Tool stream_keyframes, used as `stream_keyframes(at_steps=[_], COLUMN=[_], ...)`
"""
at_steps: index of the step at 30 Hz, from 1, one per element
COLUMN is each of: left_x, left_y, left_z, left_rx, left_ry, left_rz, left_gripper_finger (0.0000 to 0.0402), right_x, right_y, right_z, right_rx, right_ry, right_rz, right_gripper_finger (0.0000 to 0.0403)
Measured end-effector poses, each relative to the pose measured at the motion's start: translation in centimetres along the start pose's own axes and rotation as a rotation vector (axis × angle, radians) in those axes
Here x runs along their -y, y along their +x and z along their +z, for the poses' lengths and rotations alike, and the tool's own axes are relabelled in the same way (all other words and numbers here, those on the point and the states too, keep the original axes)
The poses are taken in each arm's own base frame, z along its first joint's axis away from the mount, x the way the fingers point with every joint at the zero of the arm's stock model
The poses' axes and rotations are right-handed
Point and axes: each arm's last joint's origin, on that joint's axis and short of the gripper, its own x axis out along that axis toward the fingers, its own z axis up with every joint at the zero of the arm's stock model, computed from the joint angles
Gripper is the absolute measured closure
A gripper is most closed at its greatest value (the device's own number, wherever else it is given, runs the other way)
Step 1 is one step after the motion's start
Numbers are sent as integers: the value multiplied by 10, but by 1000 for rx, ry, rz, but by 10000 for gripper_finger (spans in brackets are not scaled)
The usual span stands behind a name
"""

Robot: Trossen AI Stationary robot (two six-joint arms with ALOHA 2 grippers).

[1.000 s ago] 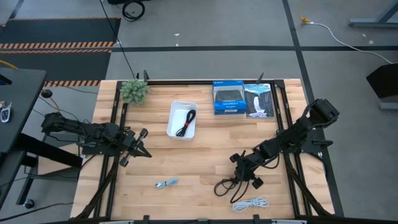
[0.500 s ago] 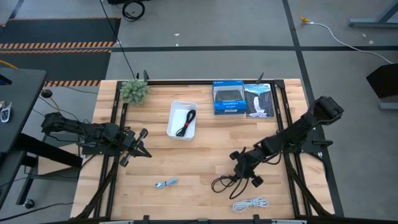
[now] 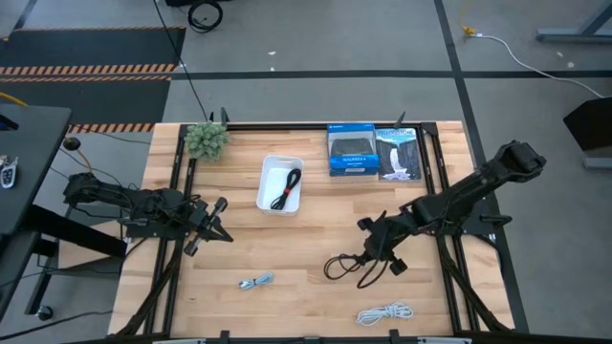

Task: Pick and place USB-C Cables
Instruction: Put the black charger cable into the white bin

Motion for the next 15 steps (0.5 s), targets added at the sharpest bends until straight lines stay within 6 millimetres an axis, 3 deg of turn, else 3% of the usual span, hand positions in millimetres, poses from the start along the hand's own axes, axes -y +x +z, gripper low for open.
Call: stream_keyframes(at_steps=[15], left_x=[0], left_y=[0], left_z=[0], left_rx=[0], left_ry=[0], left_rz=[0], left_gripper_finger=[390], right_x=[19], right_y=[-42], right_z=[-2], right_rx=[46], right_ry=[49], right_rz=[-155], right_gripper_finger=[359])
